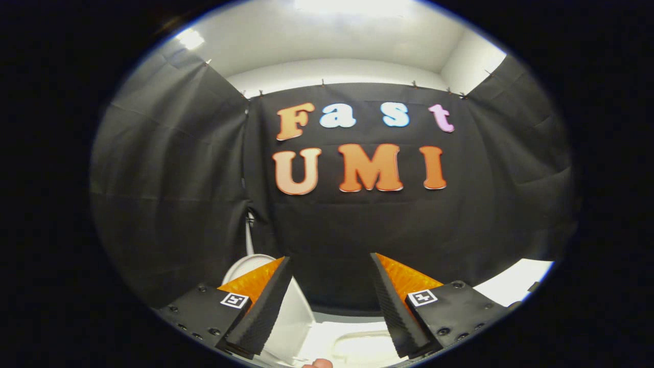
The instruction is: Open the toilet lid.
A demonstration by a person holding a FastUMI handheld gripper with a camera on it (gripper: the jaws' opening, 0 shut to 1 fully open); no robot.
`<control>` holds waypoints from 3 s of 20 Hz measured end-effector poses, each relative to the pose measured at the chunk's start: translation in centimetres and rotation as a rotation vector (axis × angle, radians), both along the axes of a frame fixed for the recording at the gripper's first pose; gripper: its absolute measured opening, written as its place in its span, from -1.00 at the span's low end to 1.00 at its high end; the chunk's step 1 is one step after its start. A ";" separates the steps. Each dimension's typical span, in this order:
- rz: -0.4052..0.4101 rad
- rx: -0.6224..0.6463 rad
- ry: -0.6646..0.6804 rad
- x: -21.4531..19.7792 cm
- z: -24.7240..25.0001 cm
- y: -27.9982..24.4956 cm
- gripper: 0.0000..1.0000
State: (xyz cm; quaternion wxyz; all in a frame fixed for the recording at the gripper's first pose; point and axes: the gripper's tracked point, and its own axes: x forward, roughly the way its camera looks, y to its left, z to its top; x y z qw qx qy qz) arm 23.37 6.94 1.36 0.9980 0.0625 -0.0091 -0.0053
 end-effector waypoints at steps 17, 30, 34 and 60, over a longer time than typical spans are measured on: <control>-0.047 -0.109 0.140 -9.0 -16.2 -10.2 0.95; -0.033 -0.071 0.101 -13.1 -18.4 -11.0 0.95; -0.020 -0.086 0.096 -13.3 -18.0 -10.3 0.95; 0.029 -0.090 0.080 -13.9 -16.4 -6.7 0.95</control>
